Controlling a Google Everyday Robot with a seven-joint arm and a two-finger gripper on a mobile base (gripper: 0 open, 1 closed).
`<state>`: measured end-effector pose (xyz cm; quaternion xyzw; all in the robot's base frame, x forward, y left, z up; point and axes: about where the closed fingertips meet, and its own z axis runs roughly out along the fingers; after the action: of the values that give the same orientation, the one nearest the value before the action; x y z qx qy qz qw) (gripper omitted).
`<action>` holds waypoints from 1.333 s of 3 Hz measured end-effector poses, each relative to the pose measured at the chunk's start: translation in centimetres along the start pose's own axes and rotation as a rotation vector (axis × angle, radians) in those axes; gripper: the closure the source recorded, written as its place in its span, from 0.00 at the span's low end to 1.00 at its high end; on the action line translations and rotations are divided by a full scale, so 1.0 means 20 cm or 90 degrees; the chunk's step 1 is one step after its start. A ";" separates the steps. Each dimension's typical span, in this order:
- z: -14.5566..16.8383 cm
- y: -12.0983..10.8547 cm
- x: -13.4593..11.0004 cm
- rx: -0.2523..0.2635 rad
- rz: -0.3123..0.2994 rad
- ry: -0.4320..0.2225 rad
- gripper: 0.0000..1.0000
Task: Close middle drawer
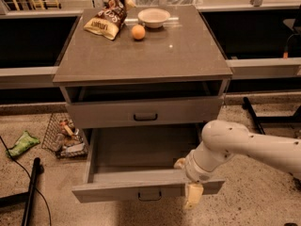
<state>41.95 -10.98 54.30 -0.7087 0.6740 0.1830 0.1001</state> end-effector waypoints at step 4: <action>0.53 0.05 0.30 -0.045 0.068 -0.072 1.00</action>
Offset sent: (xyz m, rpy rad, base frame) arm -0.0133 -0.0211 -0.1187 0.1120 0.0870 -0.0927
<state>39.85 -12.37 42.43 -0.6633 0.6973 0.2515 0.1028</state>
